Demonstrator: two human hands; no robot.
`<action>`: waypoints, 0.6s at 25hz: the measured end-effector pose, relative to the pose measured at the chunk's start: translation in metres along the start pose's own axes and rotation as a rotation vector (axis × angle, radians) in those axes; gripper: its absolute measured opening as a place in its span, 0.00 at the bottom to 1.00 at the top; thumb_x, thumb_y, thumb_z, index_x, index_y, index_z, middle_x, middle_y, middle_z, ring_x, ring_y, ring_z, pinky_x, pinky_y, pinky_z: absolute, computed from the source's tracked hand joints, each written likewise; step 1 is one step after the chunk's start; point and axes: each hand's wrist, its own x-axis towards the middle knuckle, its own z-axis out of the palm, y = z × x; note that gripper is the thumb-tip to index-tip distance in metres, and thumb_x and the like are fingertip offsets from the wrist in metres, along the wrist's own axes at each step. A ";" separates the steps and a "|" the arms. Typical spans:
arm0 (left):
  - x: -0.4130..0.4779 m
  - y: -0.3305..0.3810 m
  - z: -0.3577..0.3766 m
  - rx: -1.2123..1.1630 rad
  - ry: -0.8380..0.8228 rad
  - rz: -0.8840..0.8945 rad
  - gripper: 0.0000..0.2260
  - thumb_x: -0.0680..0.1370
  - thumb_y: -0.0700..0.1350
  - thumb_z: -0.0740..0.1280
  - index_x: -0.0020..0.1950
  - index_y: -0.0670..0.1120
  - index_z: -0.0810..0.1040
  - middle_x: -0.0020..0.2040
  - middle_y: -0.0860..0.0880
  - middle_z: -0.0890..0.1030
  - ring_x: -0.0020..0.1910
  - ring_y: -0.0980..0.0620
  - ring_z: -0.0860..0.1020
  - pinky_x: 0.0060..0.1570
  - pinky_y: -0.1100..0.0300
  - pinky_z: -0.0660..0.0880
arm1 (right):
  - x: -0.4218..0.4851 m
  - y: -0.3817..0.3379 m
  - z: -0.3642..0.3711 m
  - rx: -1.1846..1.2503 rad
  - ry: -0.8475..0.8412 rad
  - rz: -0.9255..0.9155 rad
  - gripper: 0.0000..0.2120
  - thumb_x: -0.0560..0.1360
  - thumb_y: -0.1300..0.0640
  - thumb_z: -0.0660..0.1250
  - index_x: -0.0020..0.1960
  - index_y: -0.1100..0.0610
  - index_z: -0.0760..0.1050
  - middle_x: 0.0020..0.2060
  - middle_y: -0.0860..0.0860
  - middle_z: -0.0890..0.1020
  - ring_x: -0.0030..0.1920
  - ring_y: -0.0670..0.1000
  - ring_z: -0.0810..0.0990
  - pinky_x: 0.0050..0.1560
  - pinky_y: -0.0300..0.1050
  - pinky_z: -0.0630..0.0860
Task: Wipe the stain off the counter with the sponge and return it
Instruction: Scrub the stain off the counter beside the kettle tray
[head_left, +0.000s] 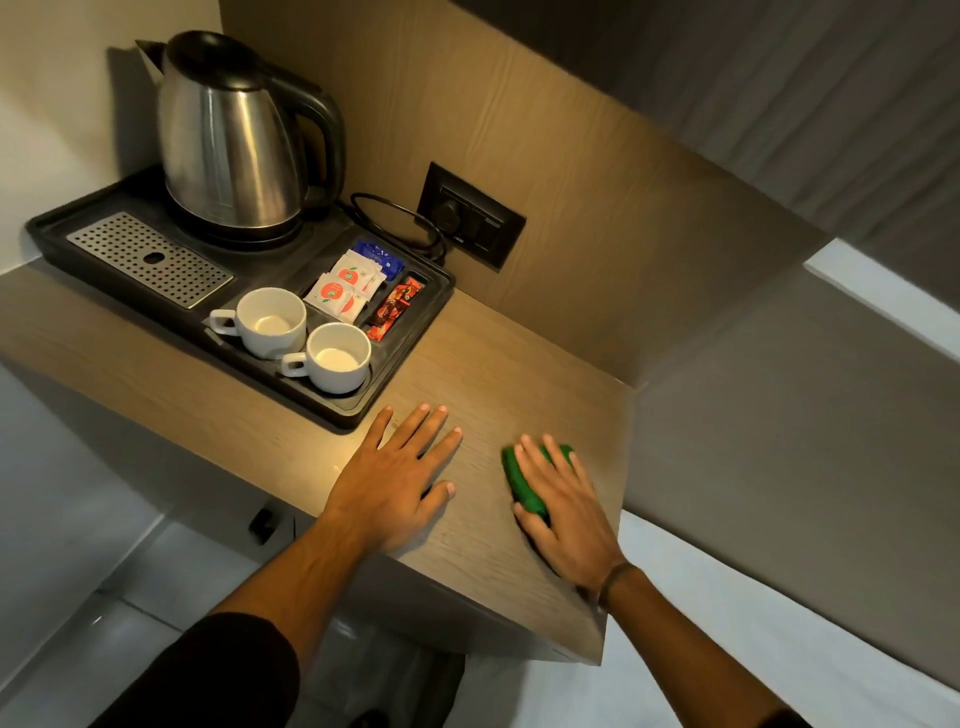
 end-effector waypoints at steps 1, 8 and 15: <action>0.000 0.000 -0.001 0.005 -0.005 0.004 0.31 0.85 0.64 0.47 0.85 0.54 0.49 0.87 0.48 0.47 0.85 0.47 0.43 0.82 0.36 0.45 | -0.003 0.007 -0.004 0.006 0.001 0.016 0.32 0.84 0.40 0.52 0.84 0.43 0.46 0.85 0.43 0.51 0.84 0.48 0.44 0.82 0.64 0.49; 0.001 -0.002 0.002 0.013 -0.021 0.006 0.31 0.84 0.64 0.47 0.85 0.53 0.49 0.87 0.47 0.48 0.85 0.46 0.43 0.82 0.35 0.46 | 0.045 -0.034 -0.002 0.019 0.058 0.172 0.31 0.84 0.45 0.56 0.84 0.44 0.49 0.84 0.45 0.53 0.84 0.49 0.45 0.83 0.62 0.46; 0.002 -0.001 0.000 0.030 -0.036 0.002 0.32 0.84 0.64 0.44 0.85 0.53 0.47 0.87 0.46 0.47 0.85 0.45 0.43 0.82 0.34 0.45 | 0.030 -0.033 0.000 -0.045 0.050 0.264 0.36 0.82 0.34 0.54 0.85 0.45 0.47 0.84 0.44 0.49 0.84 0.49 0.42 0.83 0.63 0.44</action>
